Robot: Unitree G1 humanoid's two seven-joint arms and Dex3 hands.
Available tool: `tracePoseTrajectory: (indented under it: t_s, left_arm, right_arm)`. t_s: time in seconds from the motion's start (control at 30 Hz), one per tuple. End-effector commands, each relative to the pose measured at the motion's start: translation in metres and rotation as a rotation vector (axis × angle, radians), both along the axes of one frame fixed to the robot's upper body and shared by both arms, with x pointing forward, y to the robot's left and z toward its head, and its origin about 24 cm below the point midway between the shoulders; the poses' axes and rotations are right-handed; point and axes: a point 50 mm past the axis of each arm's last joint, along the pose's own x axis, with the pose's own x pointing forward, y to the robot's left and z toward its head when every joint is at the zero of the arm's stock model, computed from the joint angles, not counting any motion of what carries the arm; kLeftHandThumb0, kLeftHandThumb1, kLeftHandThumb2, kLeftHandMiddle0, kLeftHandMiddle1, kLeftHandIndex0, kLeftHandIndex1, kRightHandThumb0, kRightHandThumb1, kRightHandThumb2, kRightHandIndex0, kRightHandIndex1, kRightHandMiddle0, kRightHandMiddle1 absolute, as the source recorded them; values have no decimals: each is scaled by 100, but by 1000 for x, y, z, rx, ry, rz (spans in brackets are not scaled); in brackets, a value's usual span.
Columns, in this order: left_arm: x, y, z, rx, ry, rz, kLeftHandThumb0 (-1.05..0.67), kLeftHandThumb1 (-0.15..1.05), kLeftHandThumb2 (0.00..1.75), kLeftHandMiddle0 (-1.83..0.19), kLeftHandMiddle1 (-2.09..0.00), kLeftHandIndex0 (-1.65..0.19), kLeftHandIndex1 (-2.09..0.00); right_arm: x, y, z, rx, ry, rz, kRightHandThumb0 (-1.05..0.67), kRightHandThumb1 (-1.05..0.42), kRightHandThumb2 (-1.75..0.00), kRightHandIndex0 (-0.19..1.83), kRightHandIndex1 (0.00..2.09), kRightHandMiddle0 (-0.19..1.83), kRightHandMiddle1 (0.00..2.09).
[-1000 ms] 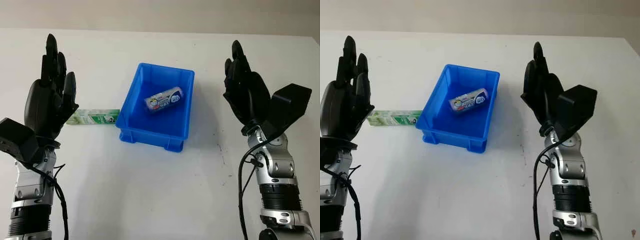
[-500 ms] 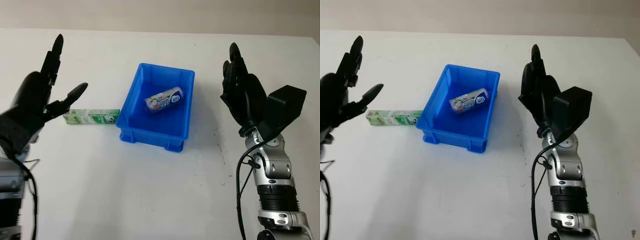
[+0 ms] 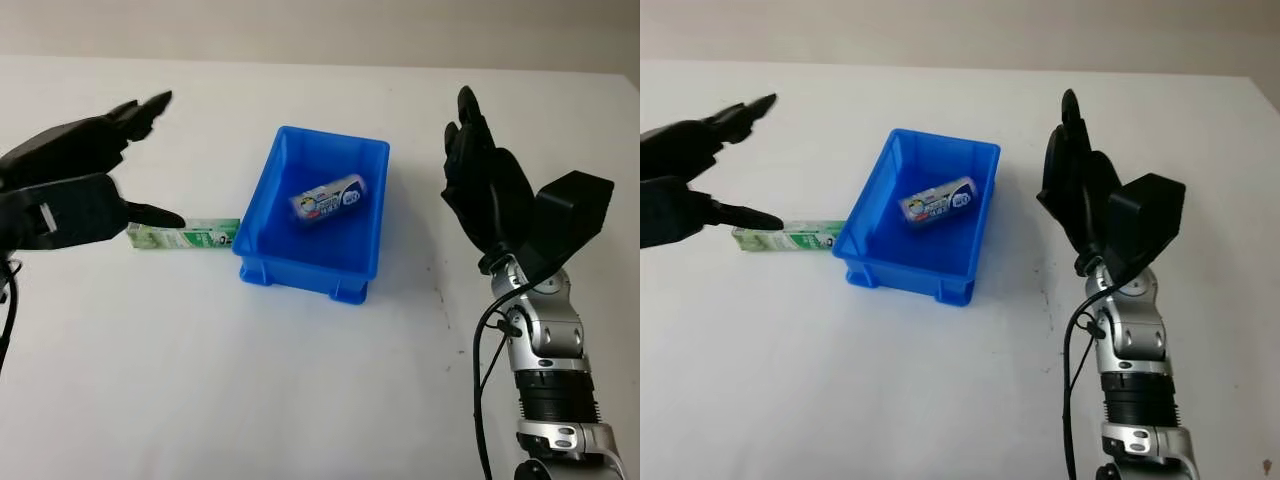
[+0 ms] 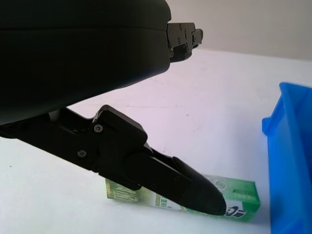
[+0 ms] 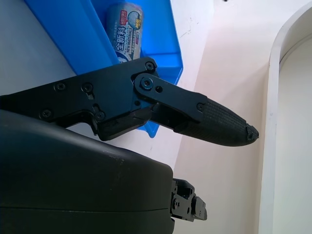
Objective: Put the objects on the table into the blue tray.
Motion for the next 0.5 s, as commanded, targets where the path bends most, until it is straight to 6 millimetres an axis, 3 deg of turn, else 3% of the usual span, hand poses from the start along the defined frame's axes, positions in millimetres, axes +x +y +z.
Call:
tracePoseTrajectory:
  t_s: [0.0,0.1,0.27,0.33,0.47]
  left_arm:
    - [6,-4,1,22,7,-12,-79,81,3,3,-8,4,-8]
    - [14,-10,-6,32,62,7,-70,78,4,-4,-9,-3,-10]
    - [20,-15,-16,126,109,2,-70,79,5,-13,-9,-11,-12]
    - [22,-15,-19,121,145,37,-69,79,5,-26,-16,-11,-11]
    - [21,-16,-24,153,190,51,-68,79,5,-28,-17,-18,-13]
  right_arm:
    - [0,-4,4,-5,-17,-9,-79,-105,-84,-19,0,-19,0]
    - [0,-5,4,-7,-19,-9,-80,-105,-84,-19,0,-19,0]
    - [-1,-6,5,2,-14,-12,-81,-105,-83,-19,0,-19,0]
    - [-1,-7,6,4,-12,-11,-82,-105,-83,-19,0,-19,0]
    - [-1,-7,8,8,-15,-7,-81,-105,-84,-19,0,-19,0]
